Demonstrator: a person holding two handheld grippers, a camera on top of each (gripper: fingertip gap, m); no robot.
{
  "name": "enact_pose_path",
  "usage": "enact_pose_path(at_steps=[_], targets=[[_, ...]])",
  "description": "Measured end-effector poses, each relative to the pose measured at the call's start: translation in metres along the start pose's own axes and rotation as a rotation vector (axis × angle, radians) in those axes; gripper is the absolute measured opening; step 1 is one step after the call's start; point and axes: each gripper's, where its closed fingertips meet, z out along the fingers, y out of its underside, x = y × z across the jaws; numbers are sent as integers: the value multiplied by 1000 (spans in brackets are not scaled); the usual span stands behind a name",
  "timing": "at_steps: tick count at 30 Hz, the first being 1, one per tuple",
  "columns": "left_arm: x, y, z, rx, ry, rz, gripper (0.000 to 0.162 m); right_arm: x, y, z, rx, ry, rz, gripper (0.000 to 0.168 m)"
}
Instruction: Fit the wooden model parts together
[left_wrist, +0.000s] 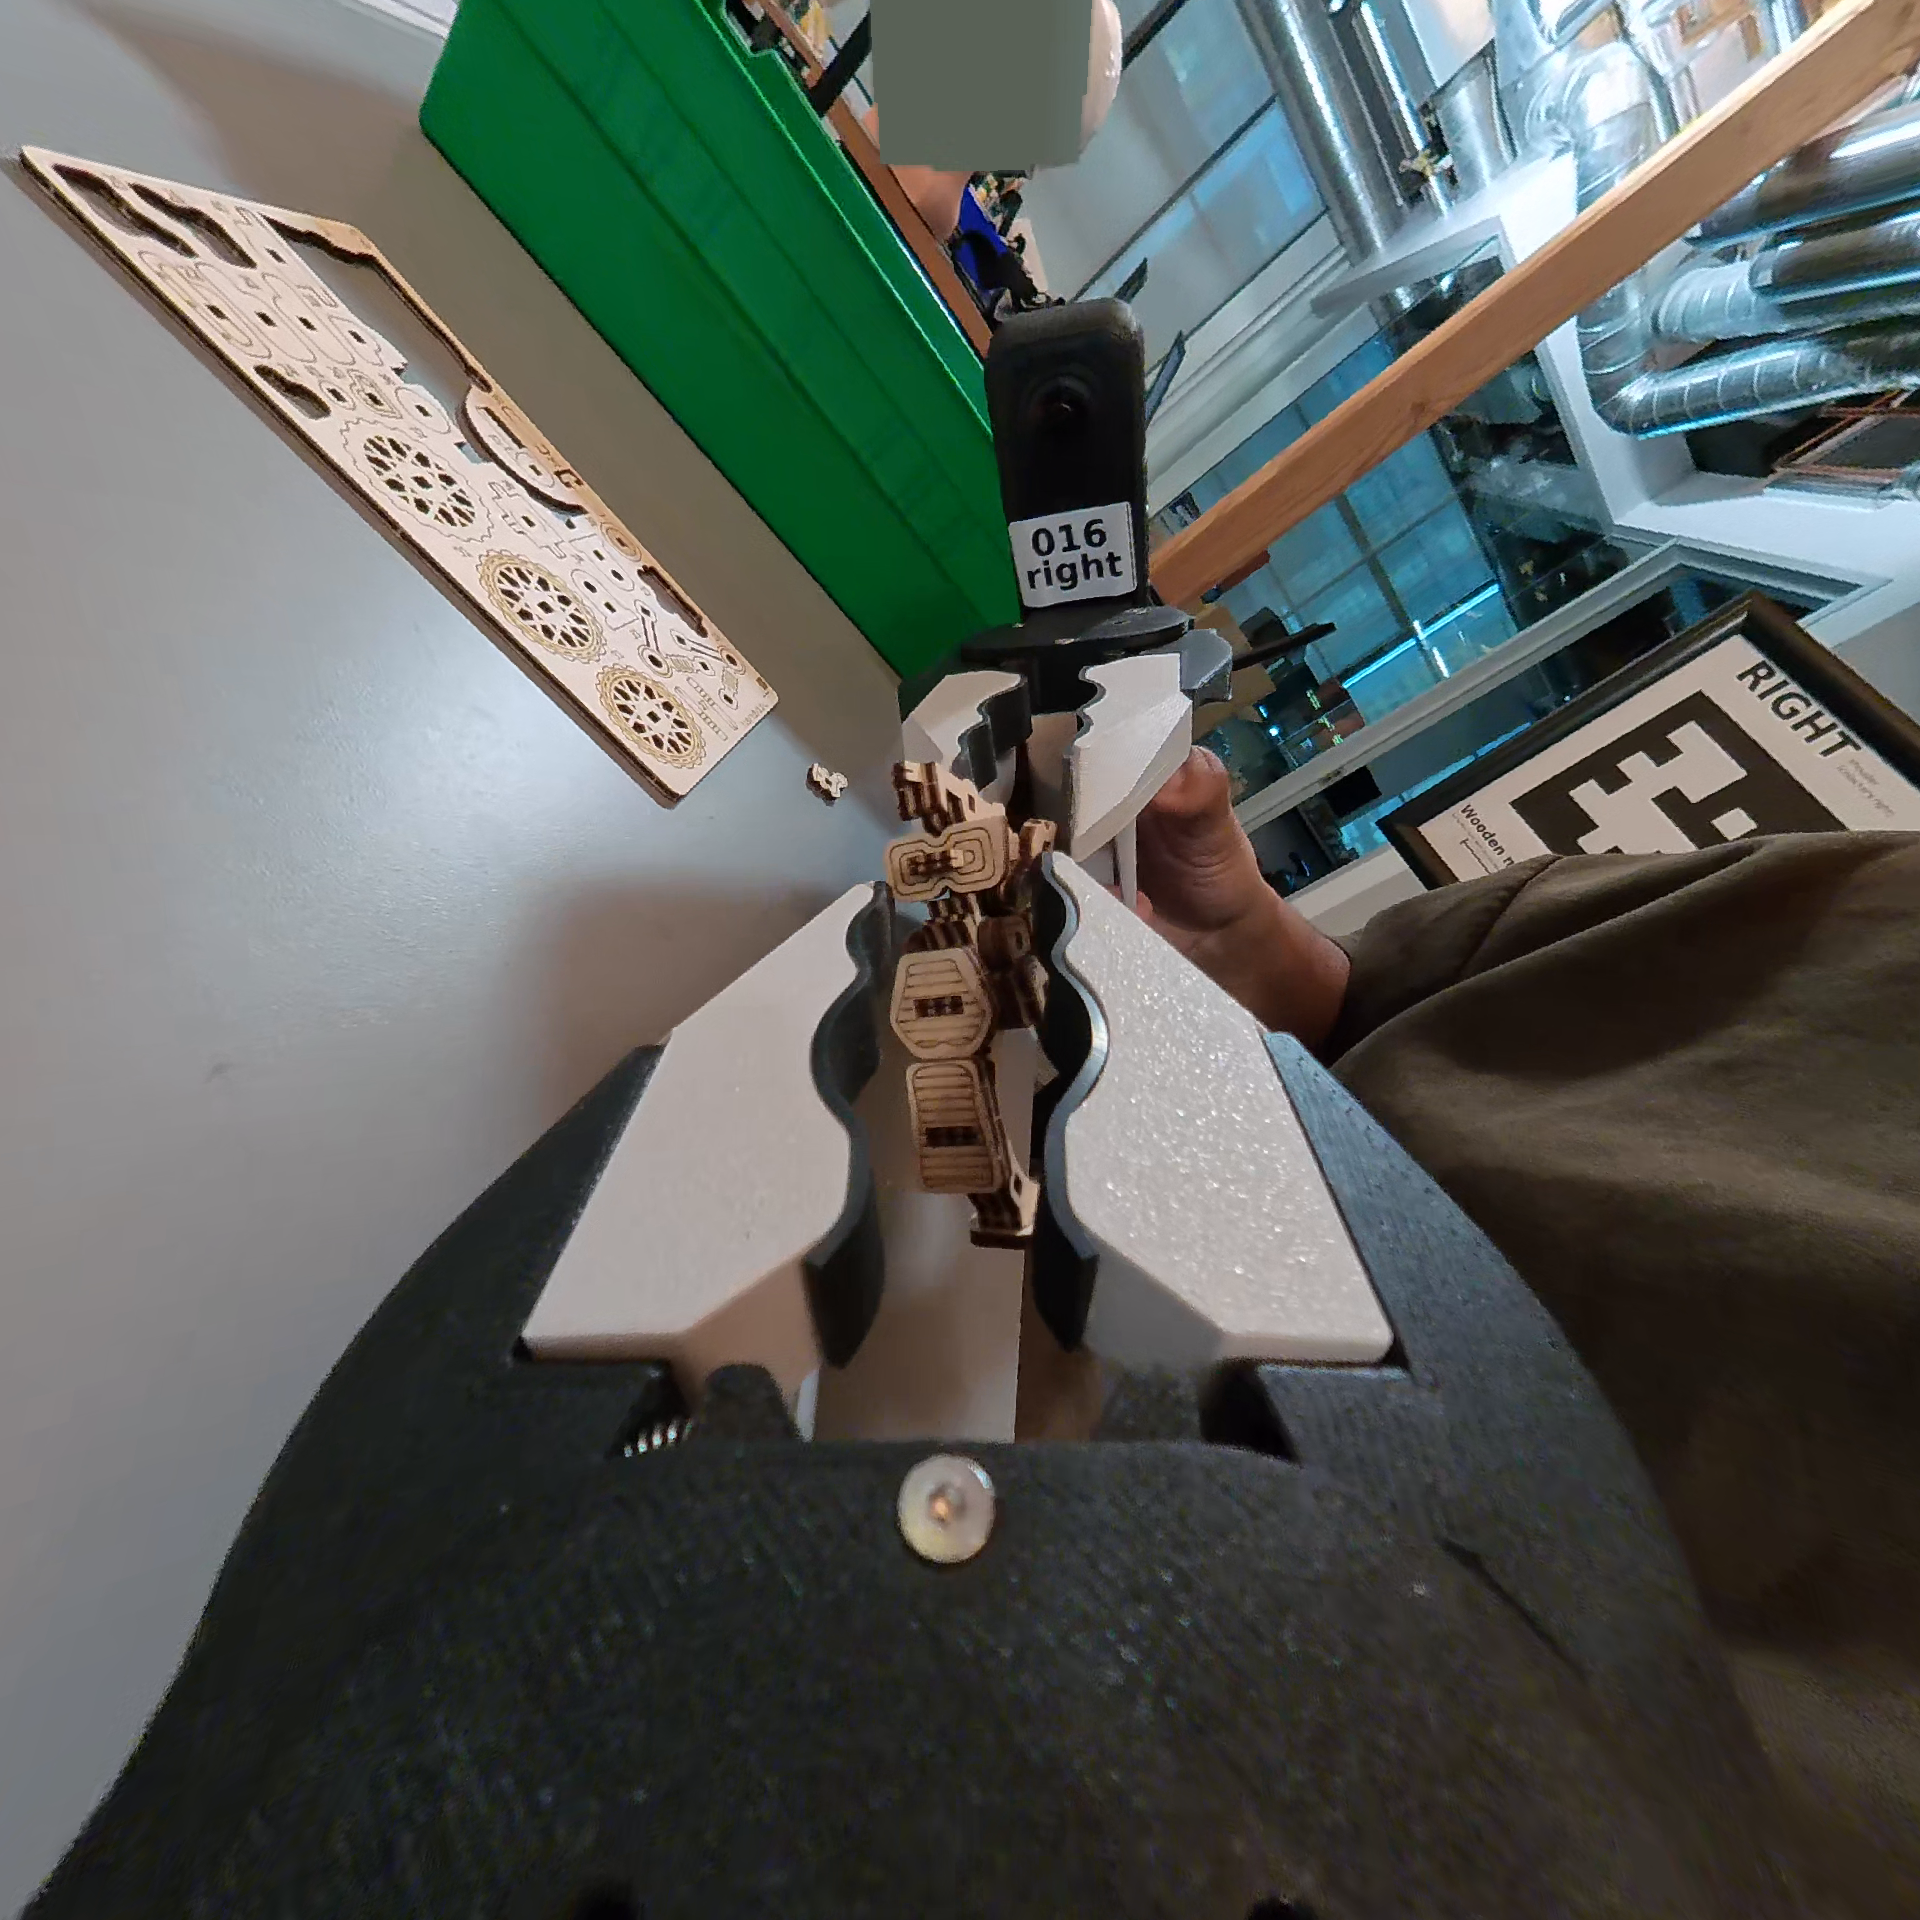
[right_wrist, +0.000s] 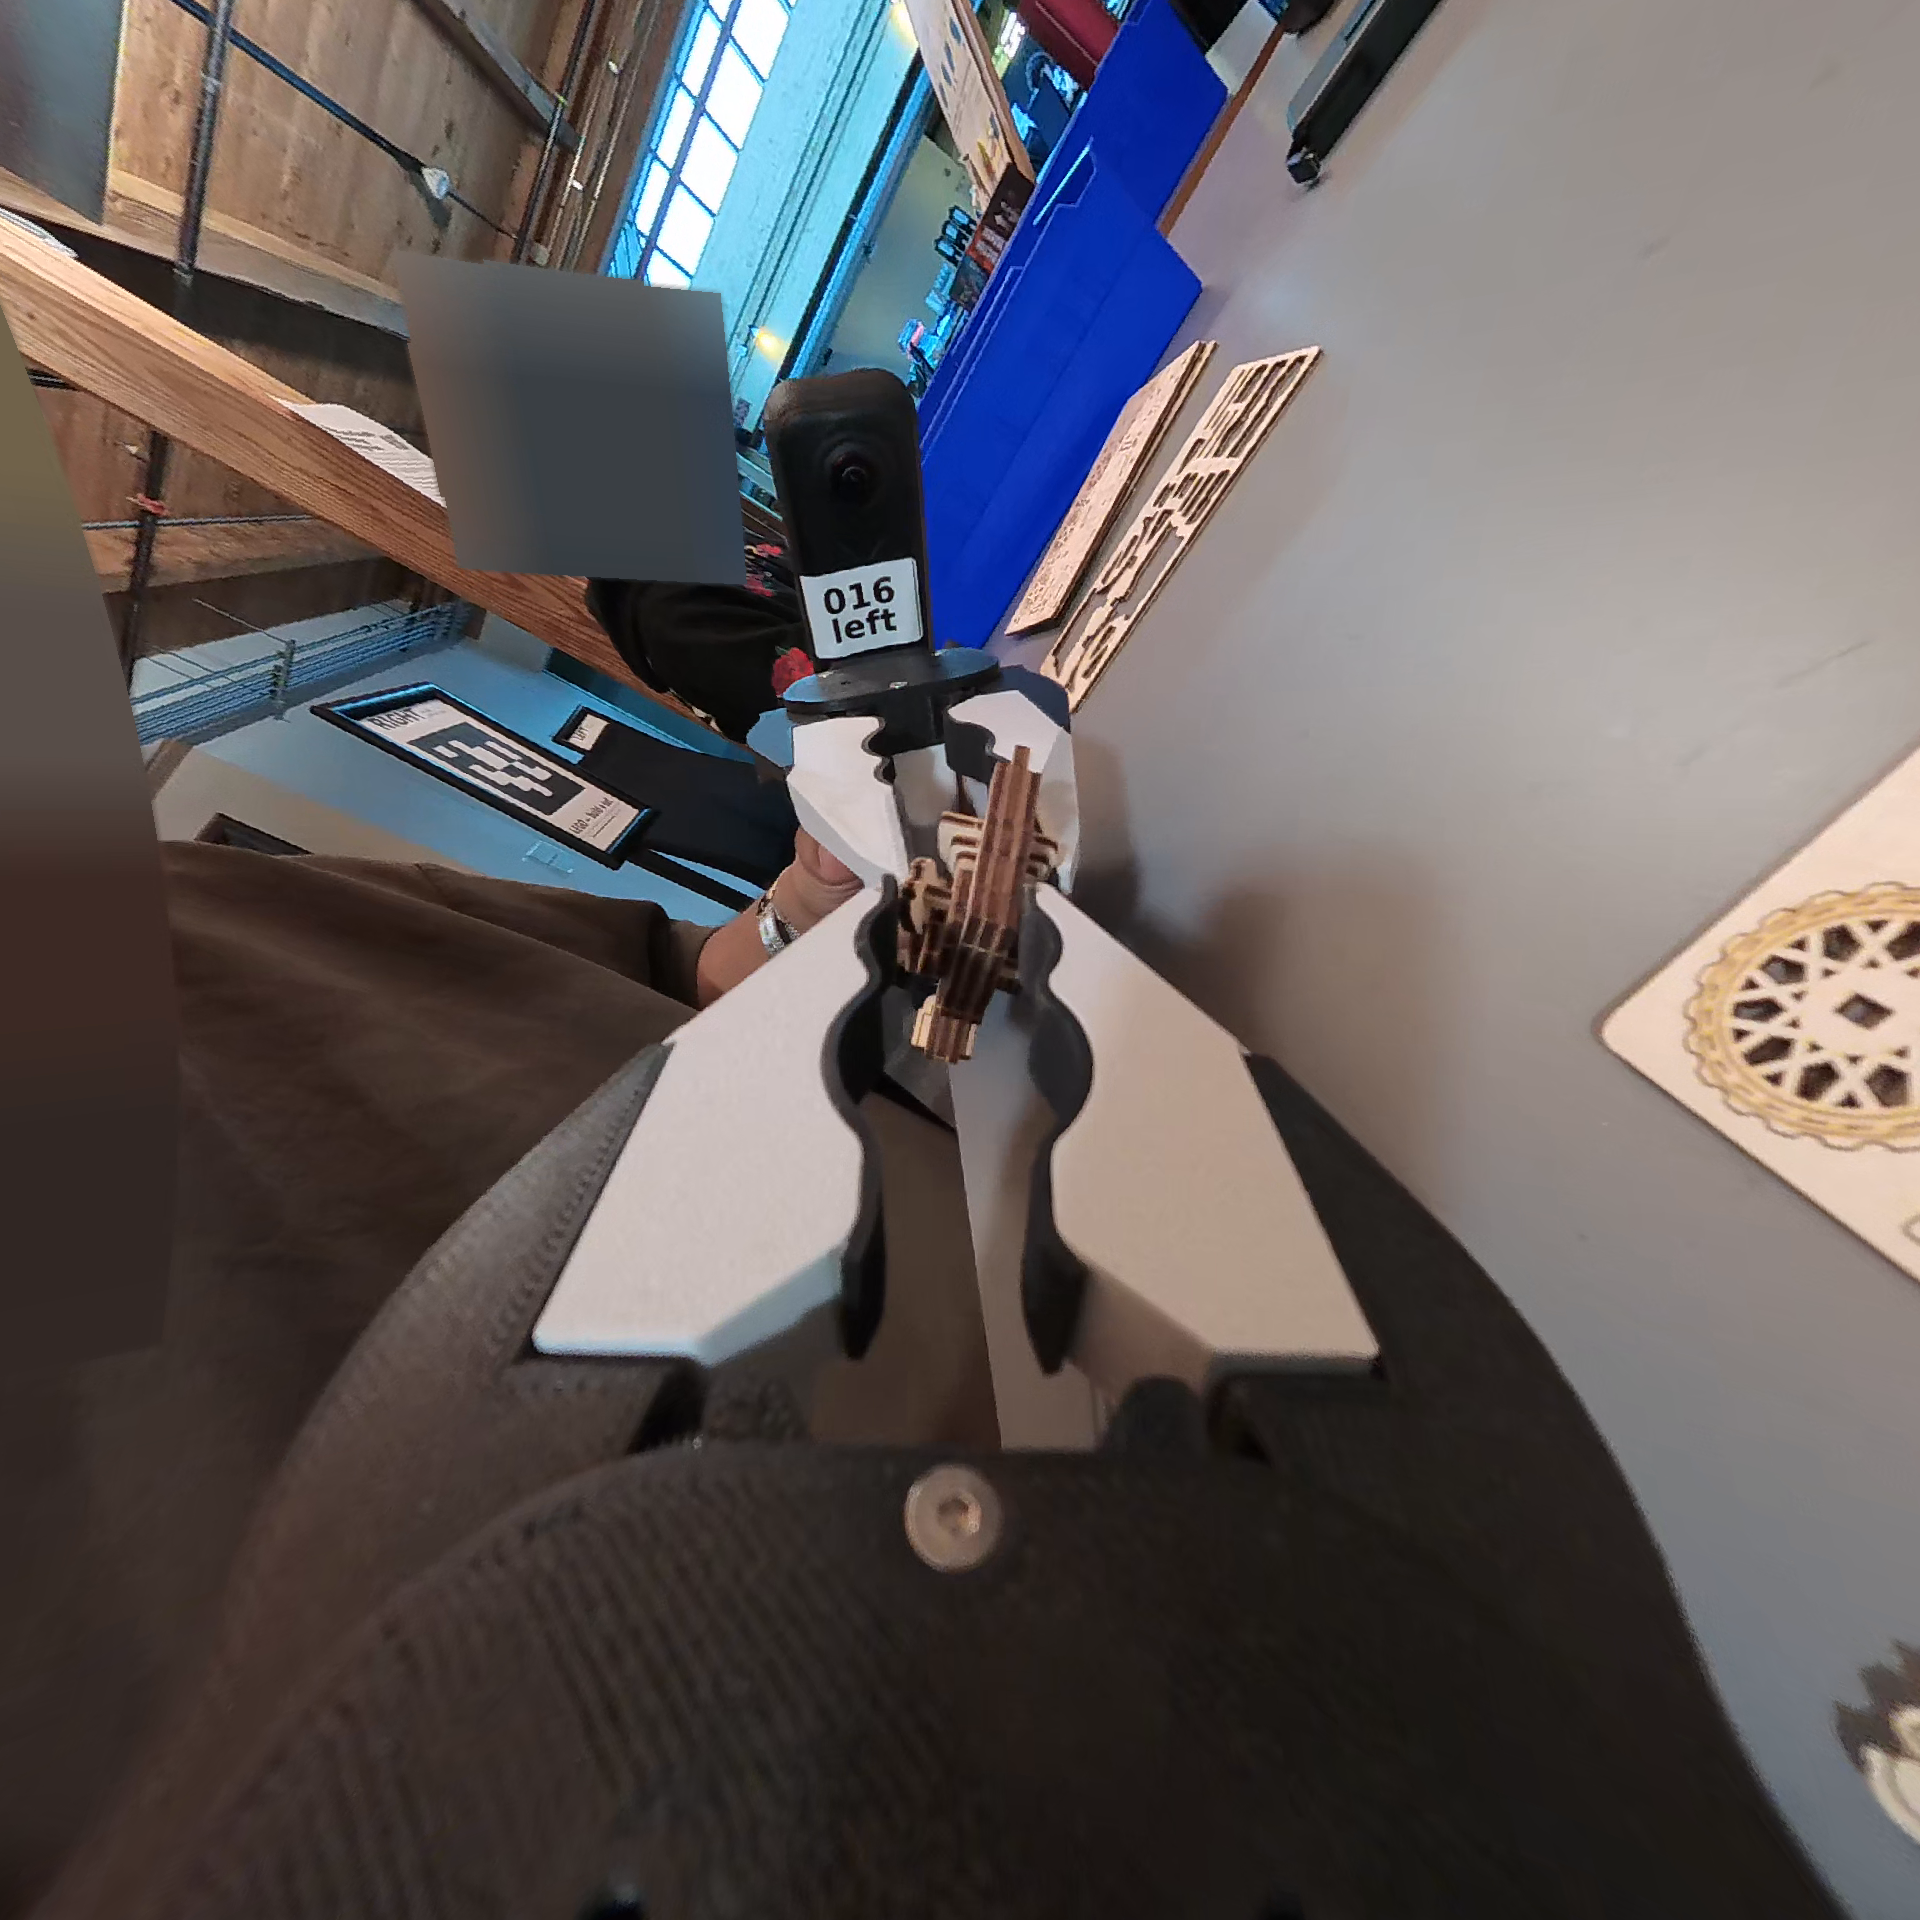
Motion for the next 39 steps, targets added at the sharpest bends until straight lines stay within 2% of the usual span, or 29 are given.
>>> enact_pose_path(at_steps=[39], targets=[[2,3,2,-8,23,-41,27,2,0,-2,3,-8,69,18]])
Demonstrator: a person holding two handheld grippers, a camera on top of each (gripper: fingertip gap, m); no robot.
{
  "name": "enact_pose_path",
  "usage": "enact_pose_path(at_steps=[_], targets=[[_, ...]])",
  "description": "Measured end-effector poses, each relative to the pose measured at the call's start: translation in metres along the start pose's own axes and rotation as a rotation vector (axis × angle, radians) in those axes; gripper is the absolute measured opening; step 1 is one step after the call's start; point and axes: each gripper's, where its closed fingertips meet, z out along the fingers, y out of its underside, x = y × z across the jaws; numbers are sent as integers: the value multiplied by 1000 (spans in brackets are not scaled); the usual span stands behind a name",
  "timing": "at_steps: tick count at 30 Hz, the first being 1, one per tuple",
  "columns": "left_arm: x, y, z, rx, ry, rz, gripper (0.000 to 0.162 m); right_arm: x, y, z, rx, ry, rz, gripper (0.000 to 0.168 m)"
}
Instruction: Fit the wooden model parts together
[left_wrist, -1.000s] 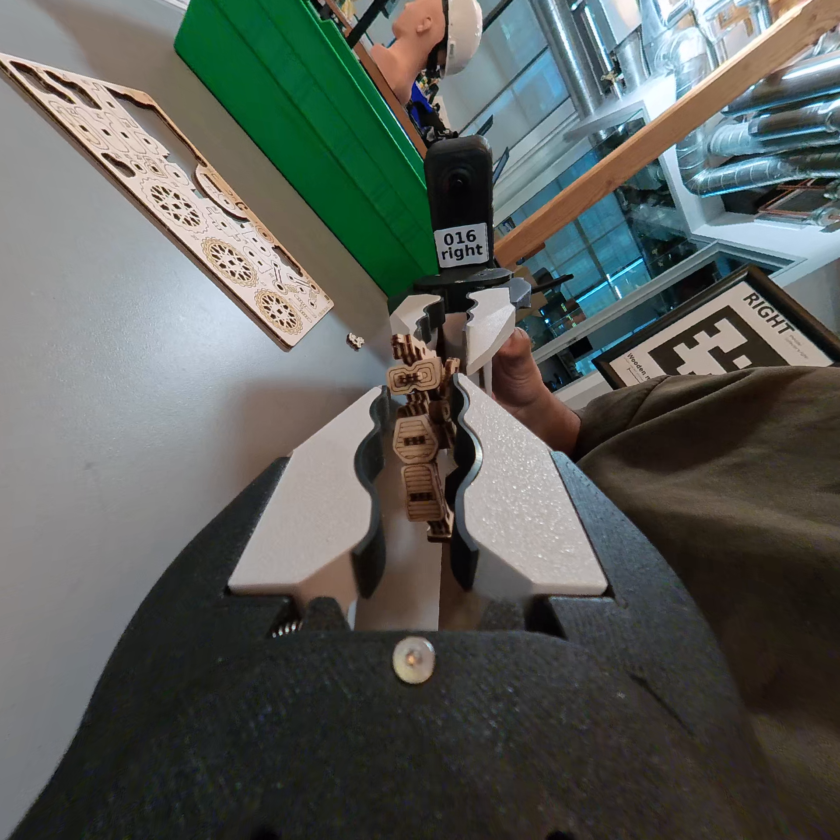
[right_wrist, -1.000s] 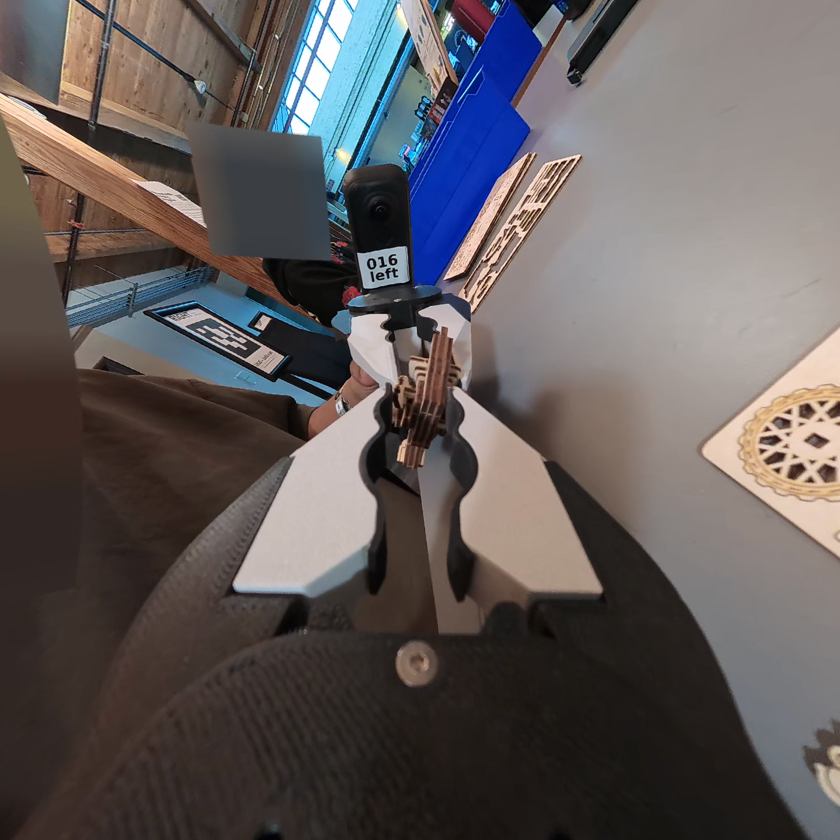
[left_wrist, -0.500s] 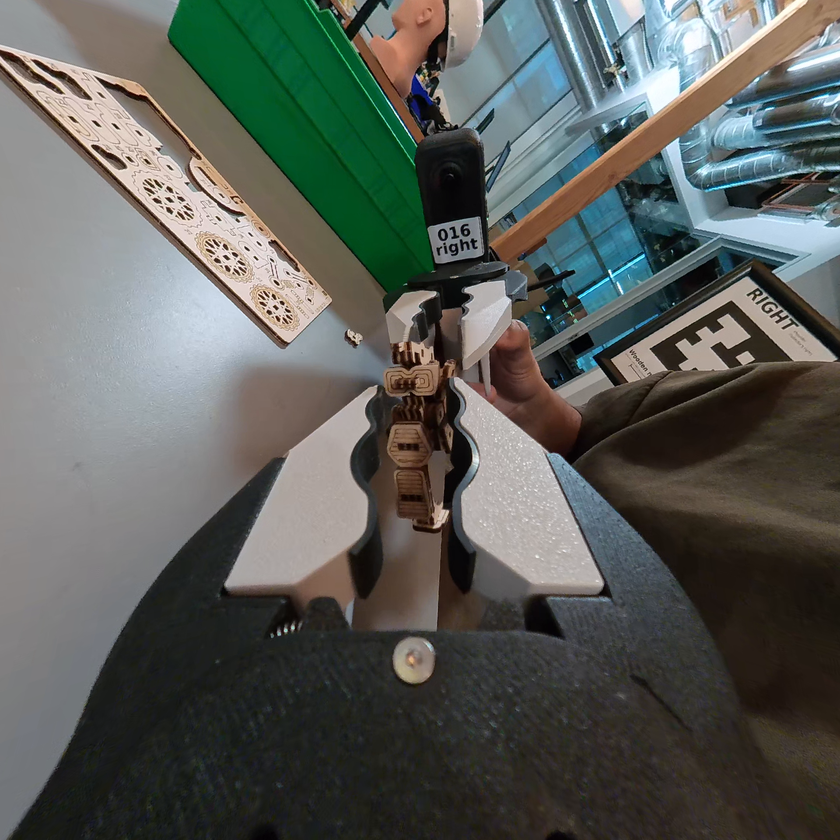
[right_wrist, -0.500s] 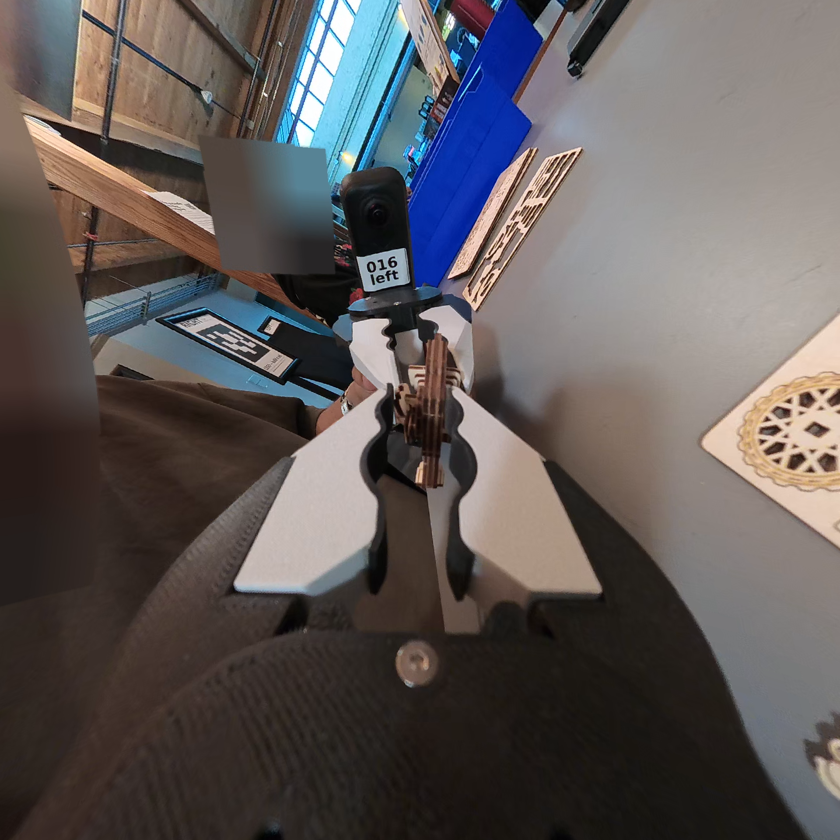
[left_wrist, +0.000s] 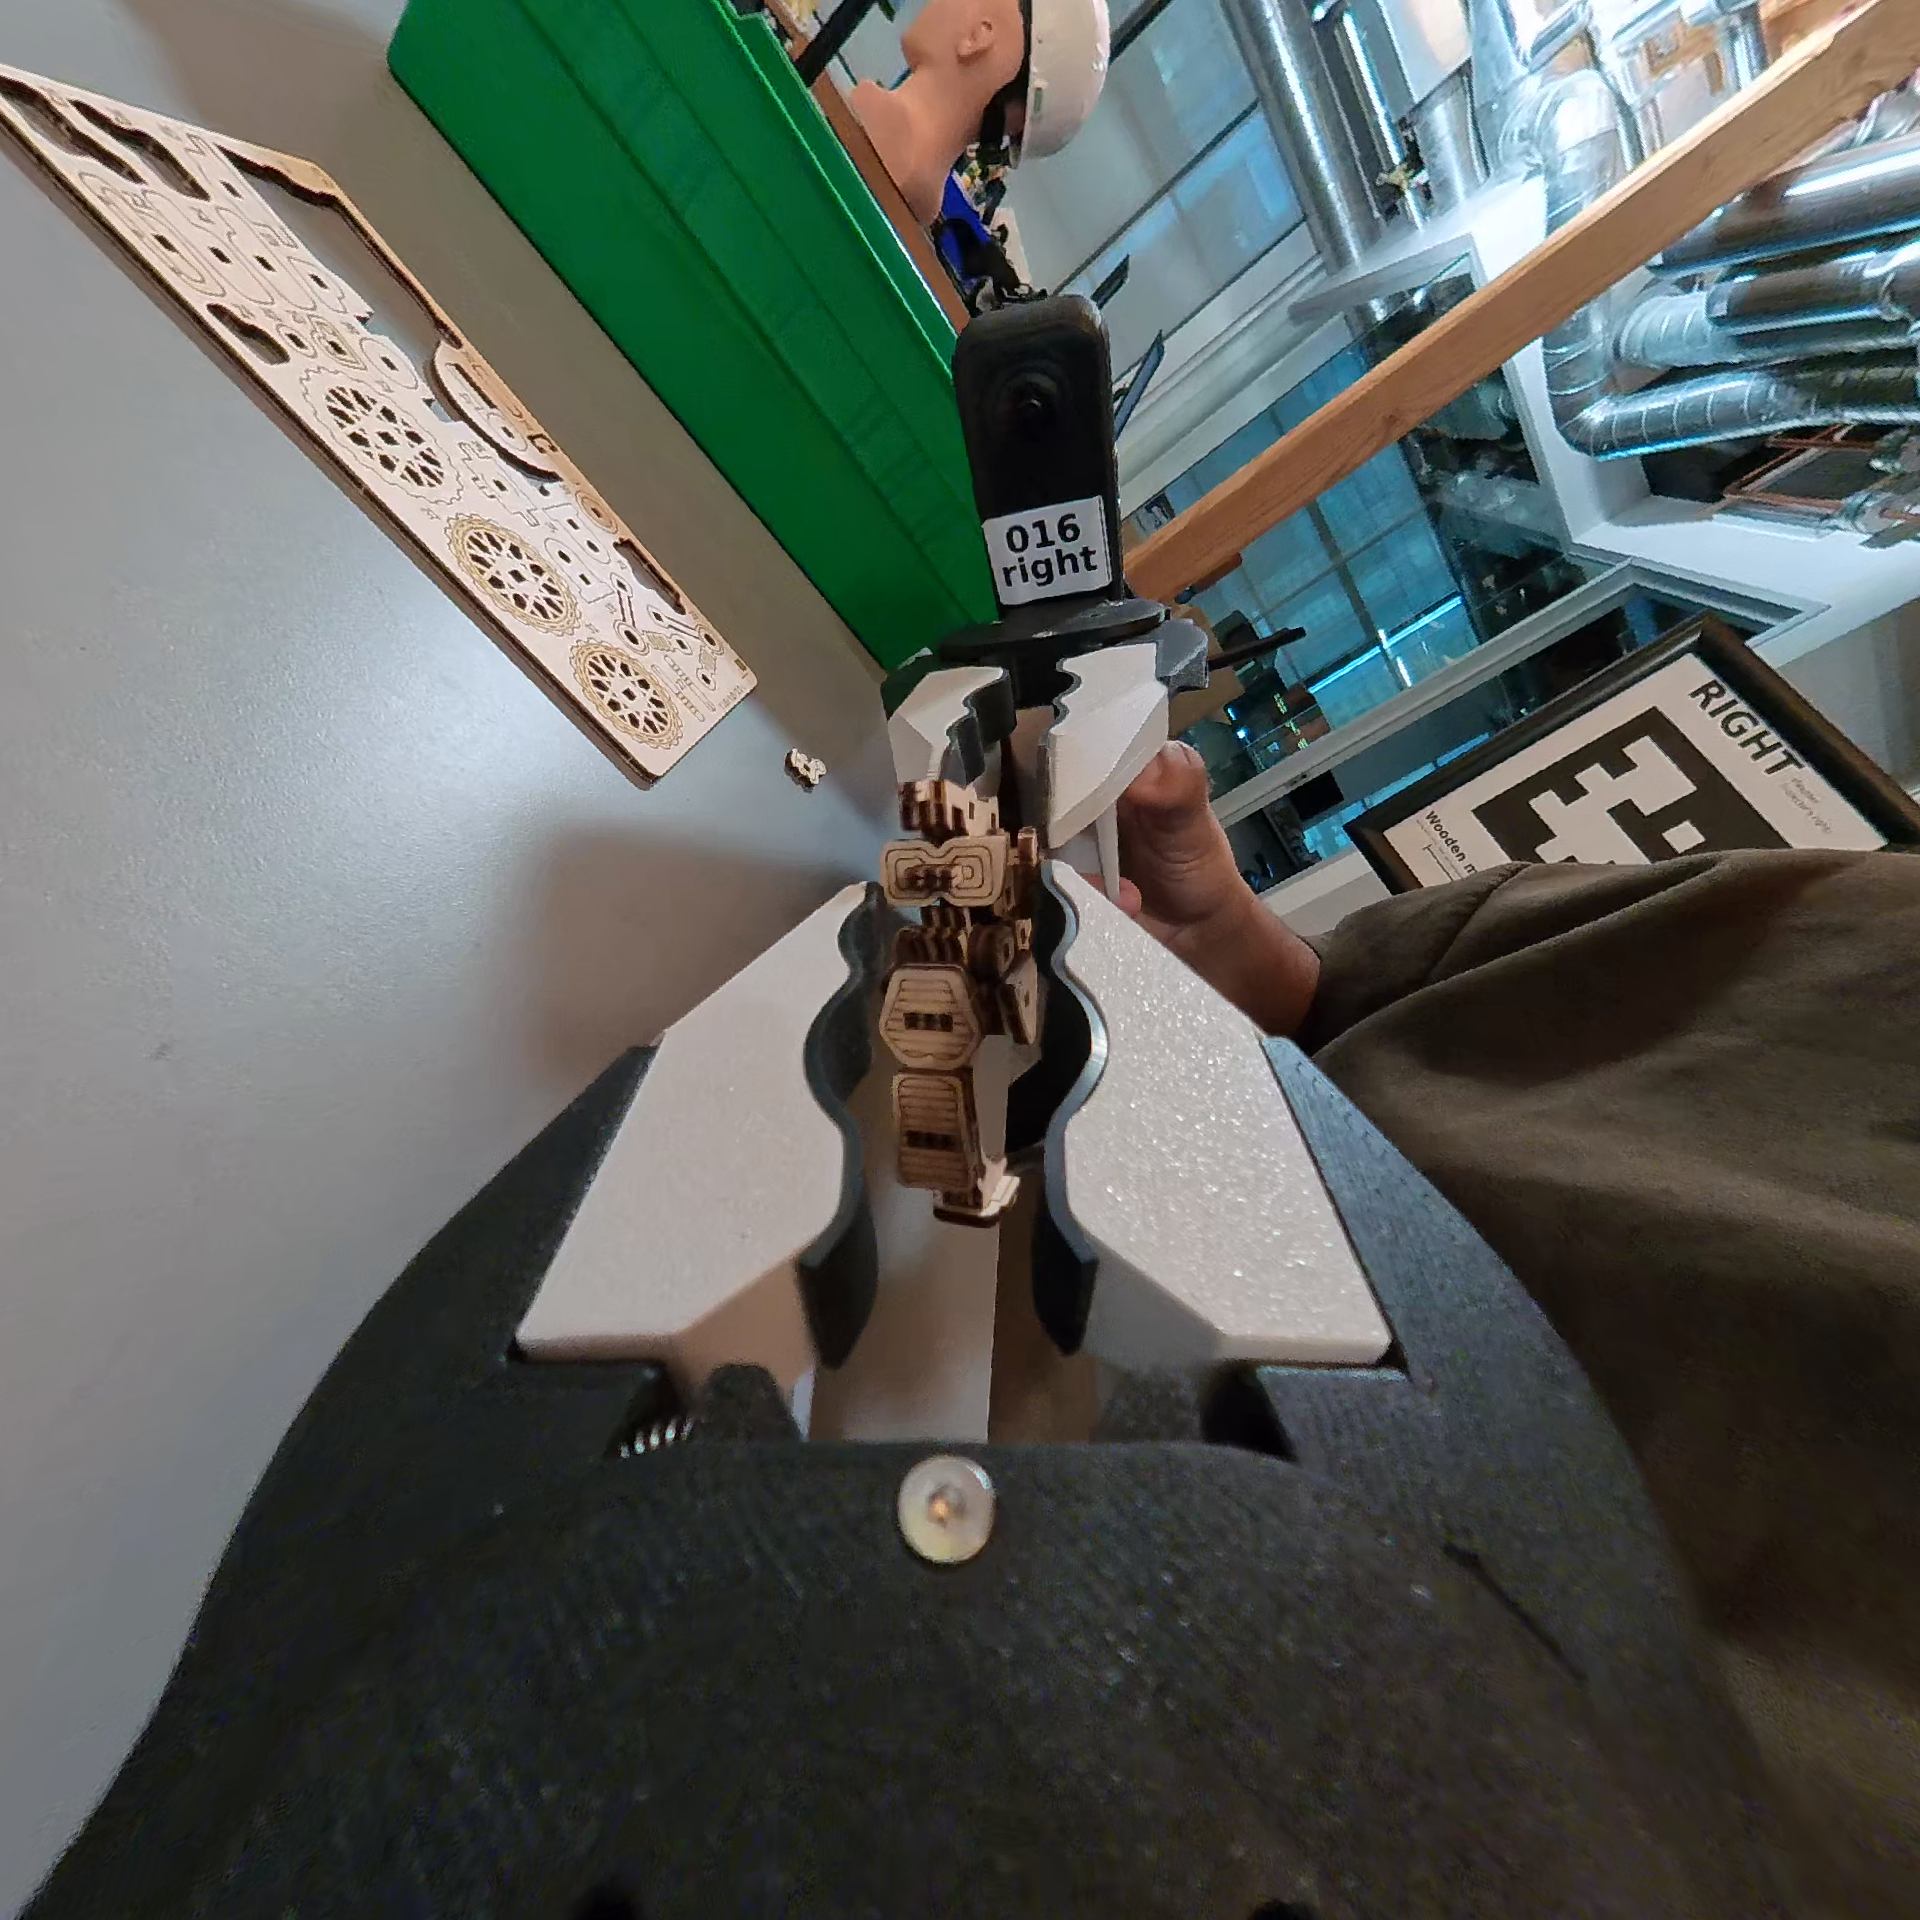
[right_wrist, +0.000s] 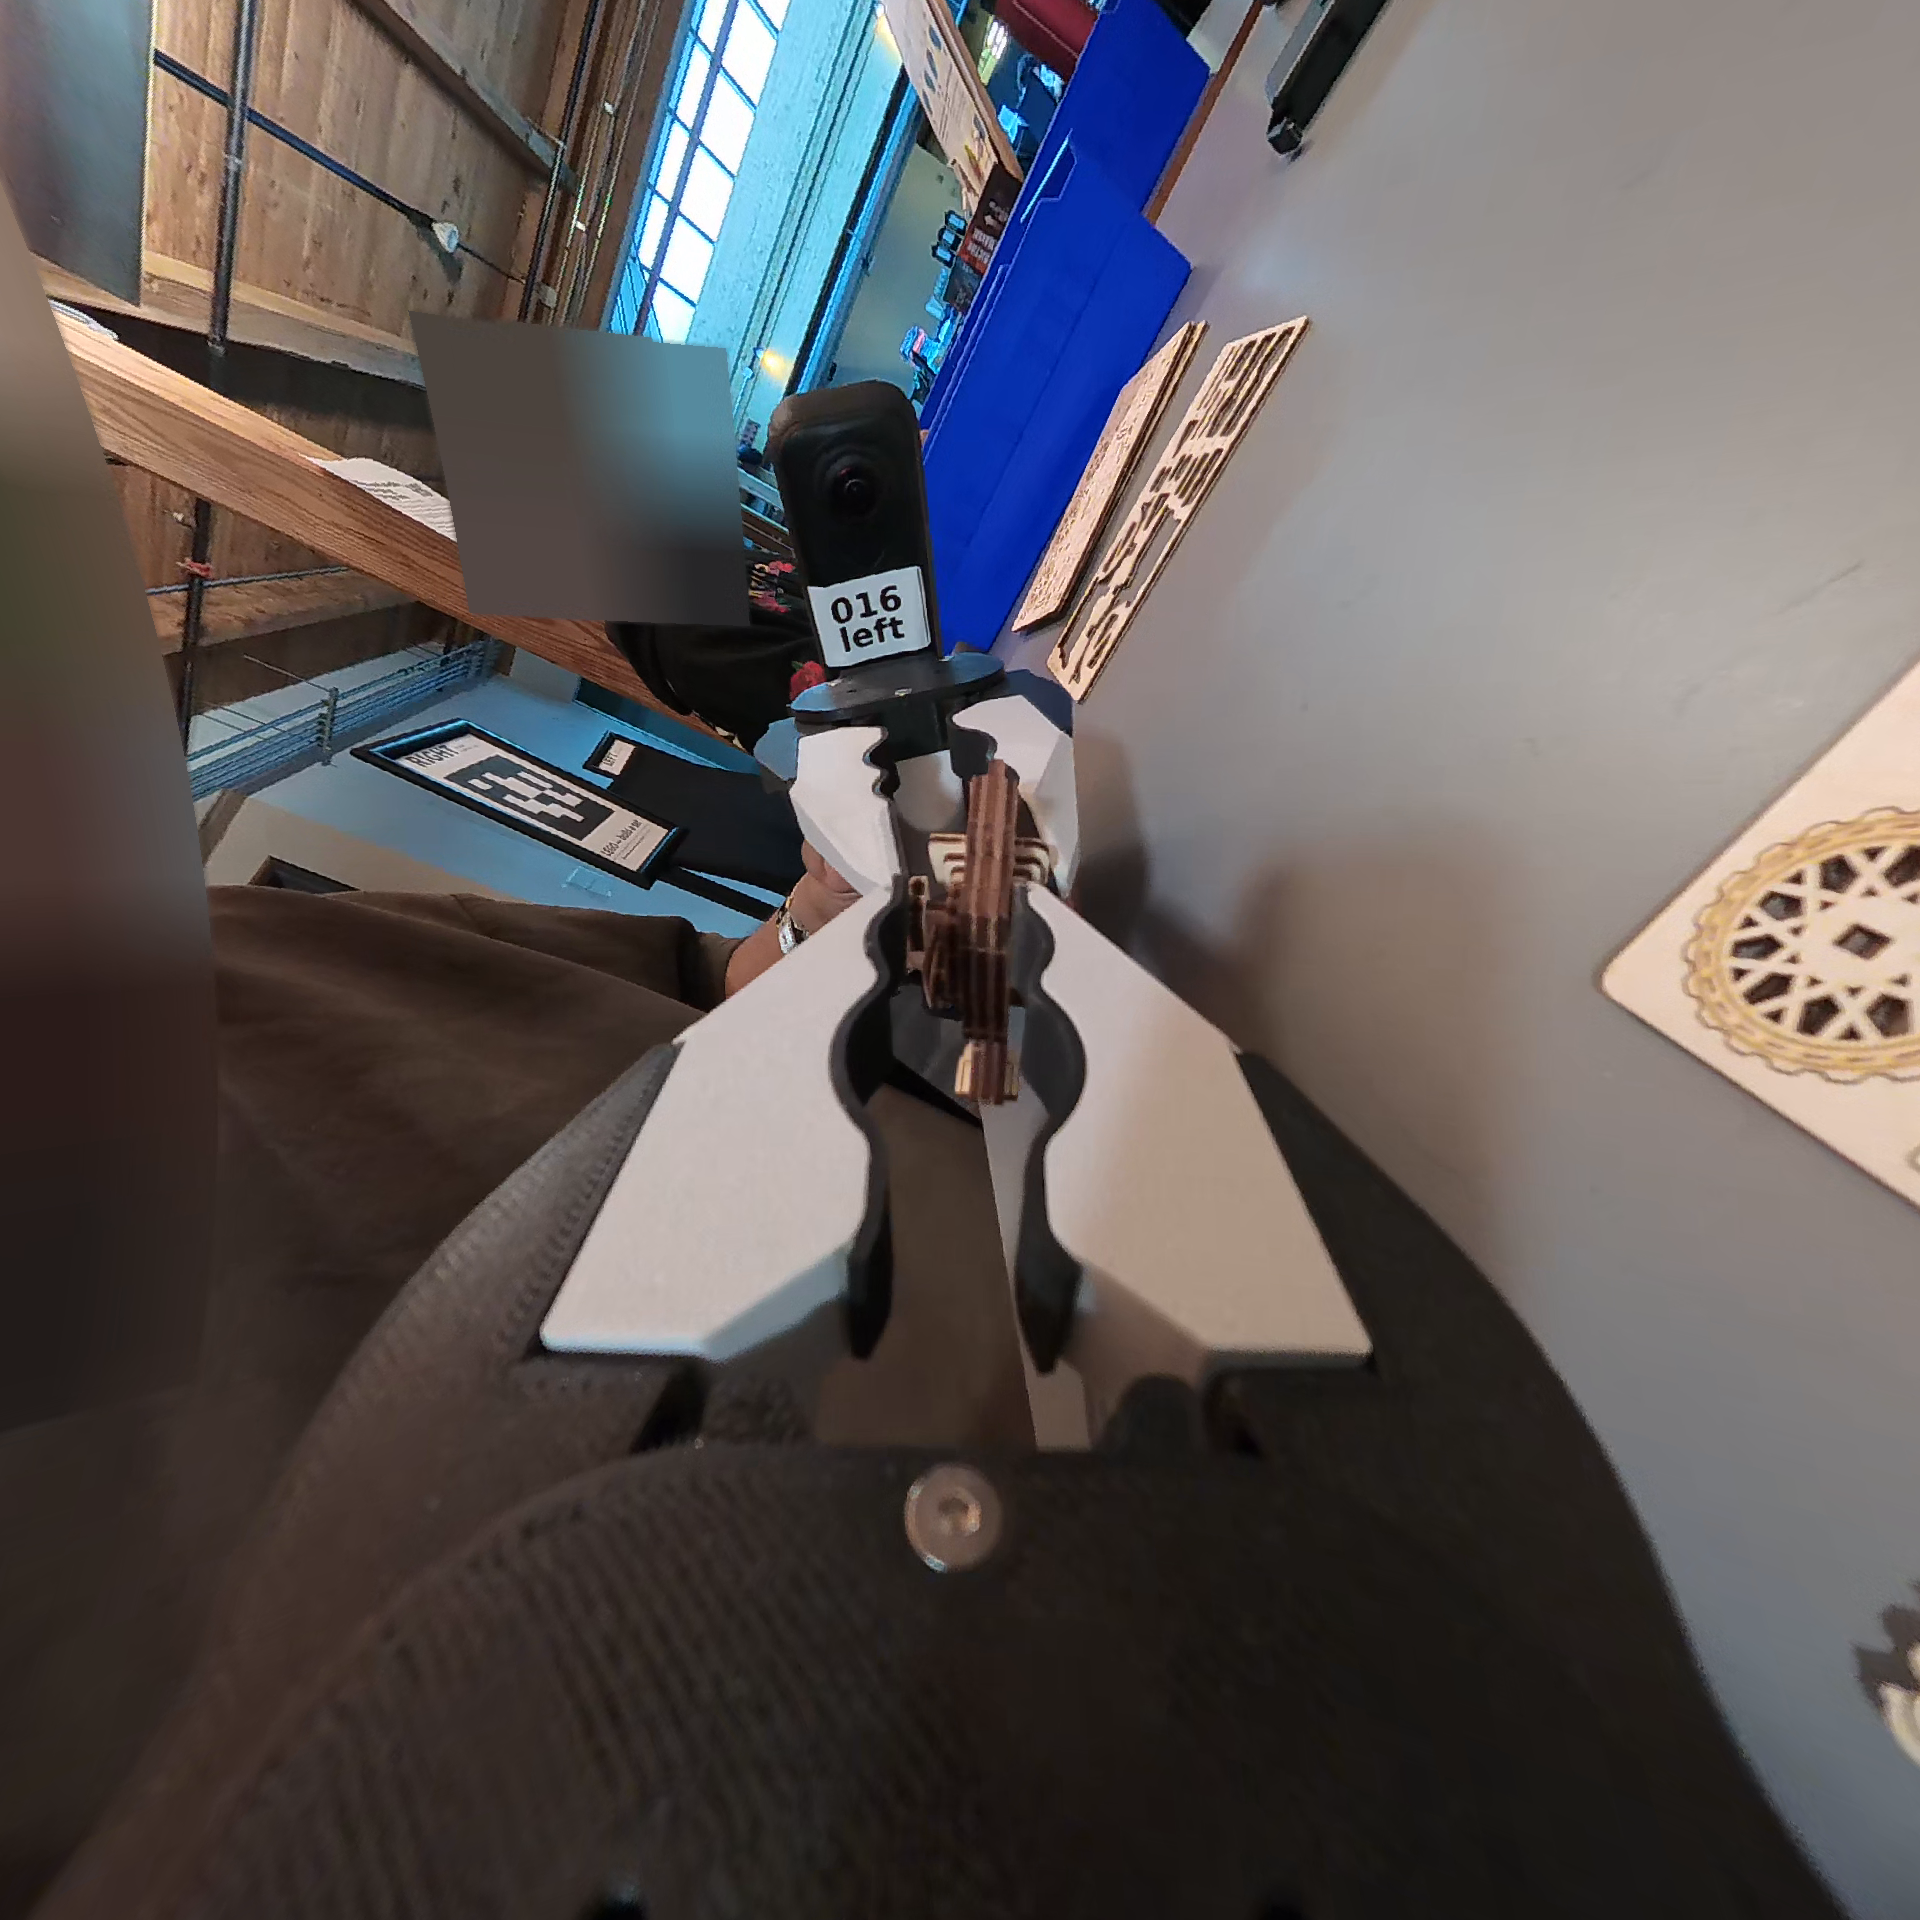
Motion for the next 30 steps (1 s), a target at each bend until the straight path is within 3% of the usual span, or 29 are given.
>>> enact_pose_path(at_steps=[14,20,26,30], targets=[[0,-2,0,15,-8,1,21,-1,-1,1,-9,24,-35,14],[11,-8,-3,44,51,32,20,-13,-6,1,24,-59,-75,14],[28,-18,-9,99,74,201,21,-27,-17,-10,77,-74,-226,21],[36,-29,-17,173,-5,447,21,-38,-22,-15,112,-39,-399,25]])
